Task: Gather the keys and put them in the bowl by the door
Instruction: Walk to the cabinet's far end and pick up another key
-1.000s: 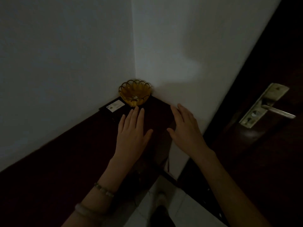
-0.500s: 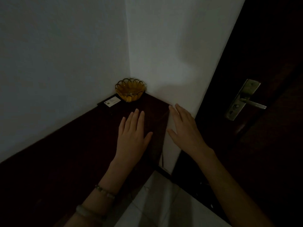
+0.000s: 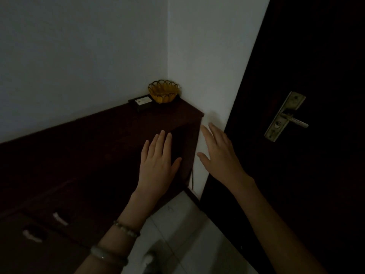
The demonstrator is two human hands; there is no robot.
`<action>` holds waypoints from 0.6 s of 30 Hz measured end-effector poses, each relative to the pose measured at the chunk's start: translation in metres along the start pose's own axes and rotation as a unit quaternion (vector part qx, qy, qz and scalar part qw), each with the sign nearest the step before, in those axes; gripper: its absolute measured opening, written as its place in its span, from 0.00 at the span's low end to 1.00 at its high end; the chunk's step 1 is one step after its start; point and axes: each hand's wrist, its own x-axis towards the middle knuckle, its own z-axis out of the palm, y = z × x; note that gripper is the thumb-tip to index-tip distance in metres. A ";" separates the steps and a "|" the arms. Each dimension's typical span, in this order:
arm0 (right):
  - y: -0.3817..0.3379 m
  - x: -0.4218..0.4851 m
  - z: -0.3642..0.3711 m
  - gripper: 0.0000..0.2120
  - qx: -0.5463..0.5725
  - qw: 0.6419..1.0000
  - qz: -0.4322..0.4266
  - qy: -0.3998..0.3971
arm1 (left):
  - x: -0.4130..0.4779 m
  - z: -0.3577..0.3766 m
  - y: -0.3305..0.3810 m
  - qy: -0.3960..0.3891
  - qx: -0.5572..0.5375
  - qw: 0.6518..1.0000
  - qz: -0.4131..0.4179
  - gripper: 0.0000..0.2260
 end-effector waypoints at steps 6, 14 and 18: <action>0.009 -0.075 -0.031 0.33 0.014 0.998 -0.059 -0.005 | -0.078 -0.029 0.068 0.009 0.018 0.999 -0.049 0.30; -0.010 -0.160 -0.048 0.33 0.046 0.991 -0.125 -0.024 | -0.168 -0.074 0.109 0.017 0.055 0.993 -0.107 0.30; -0.023 -0.188 -0.051 0.34 0.046 0.989 -0.136 -0.029 | -0.202 -0.091 0.113 0.019 0.076 0.989 -0.123 0.31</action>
